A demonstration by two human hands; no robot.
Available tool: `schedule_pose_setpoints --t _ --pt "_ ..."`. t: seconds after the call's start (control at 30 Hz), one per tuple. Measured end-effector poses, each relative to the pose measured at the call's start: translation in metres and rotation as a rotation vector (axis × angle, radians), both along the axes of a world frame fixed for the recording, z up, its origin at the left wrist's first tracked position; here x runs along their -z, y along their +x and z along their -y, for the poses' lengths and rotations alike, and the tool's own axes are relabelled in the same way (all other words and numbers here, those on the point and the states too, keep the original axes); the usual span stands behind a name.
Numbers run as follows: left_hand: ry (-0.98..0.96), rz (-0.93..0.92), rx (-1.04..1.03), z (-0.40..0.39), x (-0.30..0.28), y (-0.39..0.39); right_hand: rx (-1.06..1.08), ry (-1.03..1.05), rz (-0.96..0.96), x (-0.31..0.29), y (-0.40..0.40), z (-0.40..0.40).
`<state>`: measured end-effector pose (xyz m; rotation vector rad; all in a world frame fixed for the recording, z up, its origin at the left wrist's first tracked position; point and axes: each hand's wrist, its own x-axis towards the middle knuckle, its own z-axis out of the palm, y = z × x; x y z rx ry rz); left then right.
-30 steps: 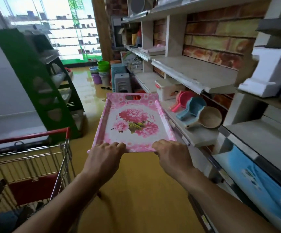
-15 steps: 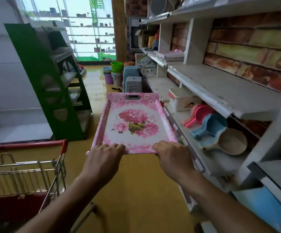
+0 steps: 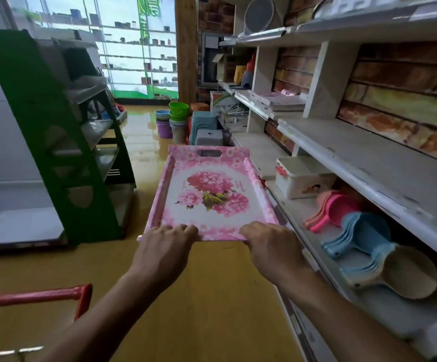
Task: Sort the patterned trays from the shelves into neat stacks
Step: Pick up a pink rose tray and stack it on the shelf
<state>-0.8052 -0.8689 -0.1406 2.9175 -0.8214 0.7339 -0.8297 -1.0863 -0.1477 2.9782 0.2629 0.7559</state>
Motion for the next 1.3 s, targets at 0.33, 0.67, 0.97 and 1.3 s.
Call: schedule_pose_setpoints --t 0.33,0.67,0.97,1.3 --pt "-0.003 -0.067 -0.058 0.004 0.002 0.116 -0.062 0.057 -0.008 0.012 0.126 0.005" --pt "0.072 -0.013 -0.083 0.037 0.007 0.282 -0.161 0.111 0.025 0.014 0.302 0.04" --pt "0.047 -0.088 -0.146 0.063 0.007 0.392 -0.221 0.121 0.007 0.015 0.423 0.067" --pt "0.011 -0.128 -0.137 0.045 0.016 0.538 -0.208 0.11 -0.005 0.022 0.566 0.051"
